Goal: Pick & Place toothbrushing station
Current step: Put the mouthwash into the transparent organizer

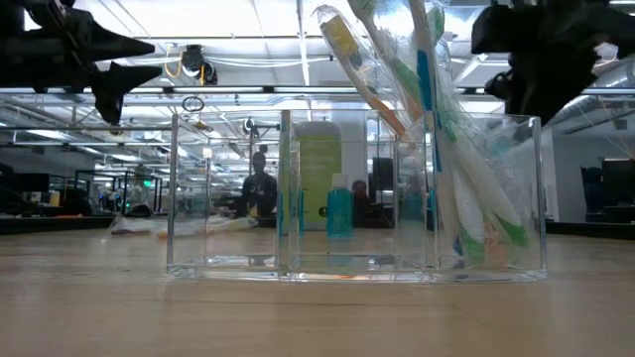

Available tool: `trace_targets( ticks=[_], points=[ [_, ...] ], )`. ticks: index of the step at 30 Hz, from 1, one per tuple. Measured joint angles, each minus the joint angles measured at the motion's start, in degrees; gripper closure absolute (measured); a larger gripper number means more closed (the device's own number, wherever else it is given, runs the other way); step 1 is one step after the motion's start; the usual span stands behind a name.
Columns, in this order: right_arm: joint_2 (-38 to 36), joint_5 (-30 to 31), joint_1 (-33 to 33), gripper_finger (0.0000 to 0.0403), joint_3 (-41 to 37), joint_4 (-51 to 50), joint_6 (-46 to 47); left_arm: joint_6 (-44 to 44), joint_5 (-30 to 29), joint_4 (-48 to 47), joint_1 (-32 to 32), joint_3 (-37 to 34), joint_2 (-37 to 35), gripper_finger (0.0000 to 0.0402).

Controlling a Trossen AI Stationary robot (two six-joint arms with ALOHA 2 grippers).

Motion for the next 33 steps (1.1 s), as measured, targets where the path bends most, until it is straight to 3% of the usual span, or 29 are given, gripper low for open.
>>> trace_targets(
  ticks=[7, 11, 16, 23, 33],
  points=[
    [8.78, -9.64, -2.53, 0.0315, 17.49, -28.98, 1.72, -0.07, -1.32, -2.17, 0.02, 0.02, -0.02, 0.0236],
    [16.03, -13.63, -3.61, 0.0315, 21.11, -42.46, 2.34, -0.05, -3.24, -2.24, 0.04, 0.01, 0.00, 0.0236],
    [22.68, -20.38, -3.32, 0.0315, 20.73, -39.90, -0.62, 2.22, -4.87, -2.26, 0.04, 0.02, -0.02, 0.0236],
    [29.22, -21.08, -3.03, 0.0315, 20.61, -40.96, -5.75, 3.10, -4.91, -2.26, 0.04, 0.00, 0.00, 0.0236],
    [30.23, -21.87, -3.16, 0.0315, 20.61, -34.54, -7.04, 3.06, -4.89, -2.74, 0.04, 0.00, -0.01, 0.0236]
  ],
)
